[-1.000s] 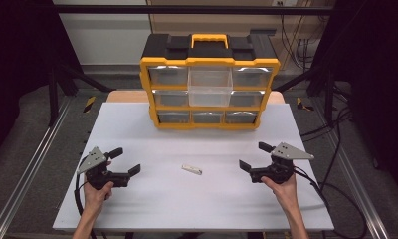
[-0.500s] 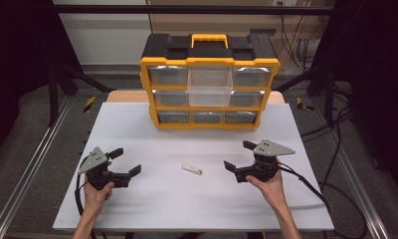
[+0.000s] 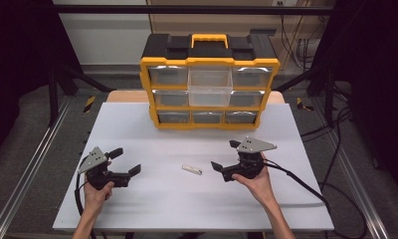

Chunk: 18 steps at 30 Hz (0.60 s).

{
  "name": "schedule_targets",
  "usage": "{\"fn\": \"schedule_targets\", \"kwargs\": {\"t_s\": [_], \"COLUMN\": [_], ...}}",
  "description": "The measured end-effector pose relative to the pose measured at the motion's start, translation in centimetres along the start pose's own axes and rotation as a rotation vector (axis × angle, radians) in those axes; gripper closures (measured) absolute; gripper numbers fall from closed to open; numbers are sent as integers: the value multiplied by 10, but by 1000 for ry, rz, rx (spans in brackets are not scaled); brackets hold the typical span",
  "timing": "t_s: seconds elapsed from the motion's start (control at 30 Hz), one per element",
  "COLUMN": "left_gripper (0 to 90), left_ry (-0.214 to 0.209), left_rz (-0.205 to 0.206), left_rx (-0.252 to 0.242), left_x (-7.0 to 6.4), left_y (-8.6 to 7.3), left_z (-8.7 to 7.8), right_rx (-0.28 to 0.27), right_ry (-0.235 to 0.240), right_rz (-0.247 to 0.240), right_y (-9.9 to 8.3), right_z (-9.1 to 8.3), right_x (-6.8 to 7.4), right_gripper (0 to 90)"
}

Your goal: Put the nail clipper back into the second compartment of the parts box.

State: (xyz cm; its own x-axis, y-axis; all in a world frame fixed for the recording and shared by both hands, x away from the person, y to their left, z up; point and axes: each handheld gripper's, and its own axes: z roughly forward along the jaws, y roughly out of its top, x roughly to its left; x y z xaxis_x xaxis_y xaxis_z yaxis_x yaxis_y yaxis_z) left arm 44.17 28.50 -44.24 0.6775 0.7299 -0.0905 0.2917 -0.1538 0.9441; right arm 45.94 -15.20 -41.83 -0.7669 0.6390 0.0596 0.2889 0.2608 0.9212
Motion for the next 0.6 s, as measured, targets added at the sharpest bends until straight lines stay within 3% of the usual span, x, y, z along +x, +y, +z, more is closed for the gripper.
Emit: {"fn": "schedule_targets", "kwargs": {"t_s": [0.6], "left_gripper": [24], "left_ry": [-1], "left_rz": [2], "left_rx": [13], "left_x": [0], "left_y": [0], "left_z": [2], "right_rx": [36], "right_ry": [32], "right_rz": [-27], "right_y": [11], "right_z": [30], "right_x": [10], "right_gripper": [35]}}
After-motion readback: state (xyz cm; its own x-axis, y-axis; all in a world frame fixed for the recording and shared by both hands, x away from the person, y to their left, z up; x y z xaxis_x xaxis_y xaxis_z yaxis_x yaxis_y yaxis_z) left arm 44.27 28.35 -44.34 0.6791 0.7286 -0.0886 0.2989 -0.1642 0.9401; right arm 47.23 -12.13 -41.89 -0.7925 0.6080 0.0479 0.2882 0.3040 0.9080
